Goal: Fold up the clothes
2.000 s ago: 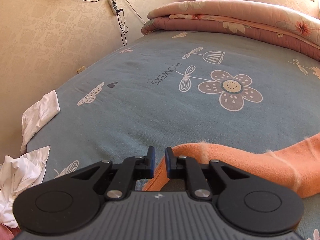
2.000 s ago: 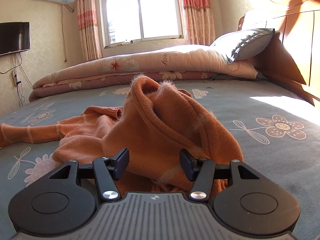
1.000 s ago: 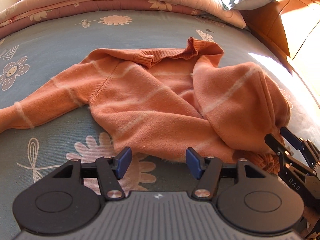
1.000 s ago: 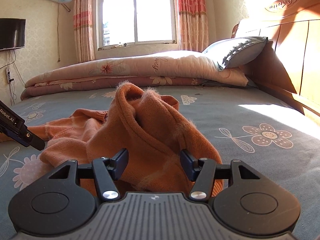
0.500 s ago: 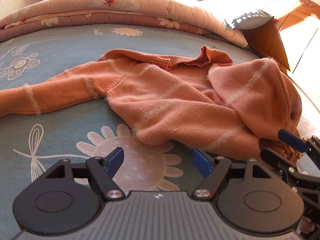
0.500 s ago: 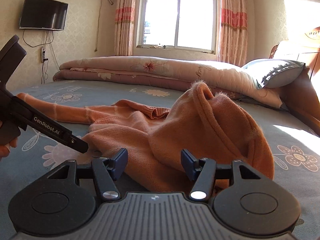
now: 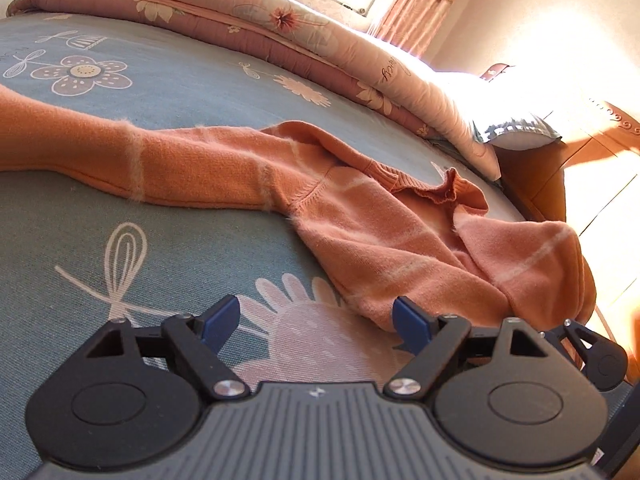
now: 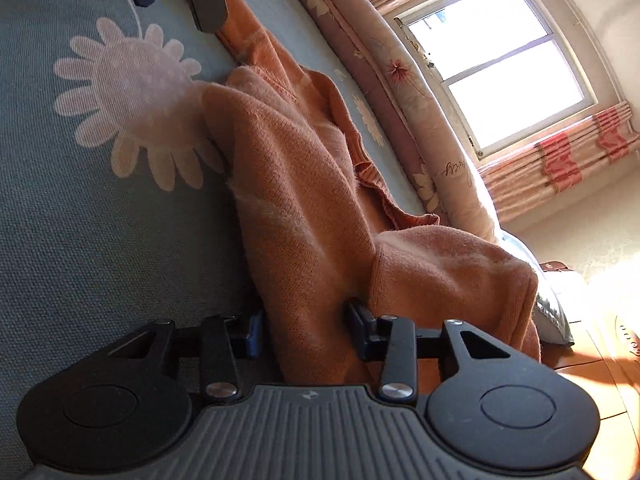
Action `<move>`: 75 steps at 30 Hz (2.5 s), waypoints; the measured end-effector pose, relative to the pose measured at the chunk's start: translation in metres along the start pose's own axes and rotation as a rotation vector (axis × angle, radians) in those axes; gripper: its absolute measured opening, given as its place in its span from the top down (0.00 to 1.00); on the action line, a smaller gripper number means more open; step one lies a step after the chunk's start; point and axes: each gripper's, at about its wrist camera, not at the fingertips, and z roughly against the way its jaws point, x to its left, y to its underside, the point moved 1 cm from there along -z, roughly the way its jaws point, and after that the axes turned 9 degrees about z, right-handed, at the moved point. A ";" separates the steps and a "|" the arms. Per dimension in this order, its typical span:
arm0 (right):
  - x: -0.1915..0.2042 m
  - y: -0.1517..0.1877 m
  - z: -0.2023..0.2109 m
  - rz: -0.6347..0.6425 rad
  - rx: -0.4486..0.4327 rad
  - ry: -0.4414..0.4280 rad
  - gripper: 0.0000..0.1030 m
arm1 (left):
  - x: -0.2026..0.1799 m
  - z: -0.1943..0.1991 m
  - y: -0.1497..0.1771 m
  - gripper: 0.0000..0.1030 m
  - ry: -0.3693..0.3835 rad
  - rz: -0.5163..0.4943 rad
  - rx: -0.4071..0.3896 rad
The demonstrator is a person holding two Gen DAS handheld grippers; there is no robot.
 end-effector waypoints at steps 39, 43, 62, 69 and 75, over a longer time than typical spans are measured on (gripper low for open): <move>-0.063 -0.064 0.077 -0.786 -0.123 -0.858 0.71 | 0.021 0.018 -0.023 0.18 0.072 0.075 -0.053; -0.066 -0.042 0.099 -0.796 -0.153 -0.769 0.69 | 0.005 0.026 -0.017 0.18 0.081 -0.001 -0.095; -0.085 0.050 0.072 -0.880 0.020 -0.315 0.51 | -0.046 0.015 0.026 0.12 0.317 -0.232 0.005; -0.113 0.060 0.078 -0.853 0.015 -0.315 0.90 | -0.042 -0.003 0.036 0.12 0.246 -0.248 0.050; -0.142 0.066 0.089 -0.793 0.013 -0.272 0.91 | -0.042 -0.010 0.042 0.12 0.208 -0.267 0.062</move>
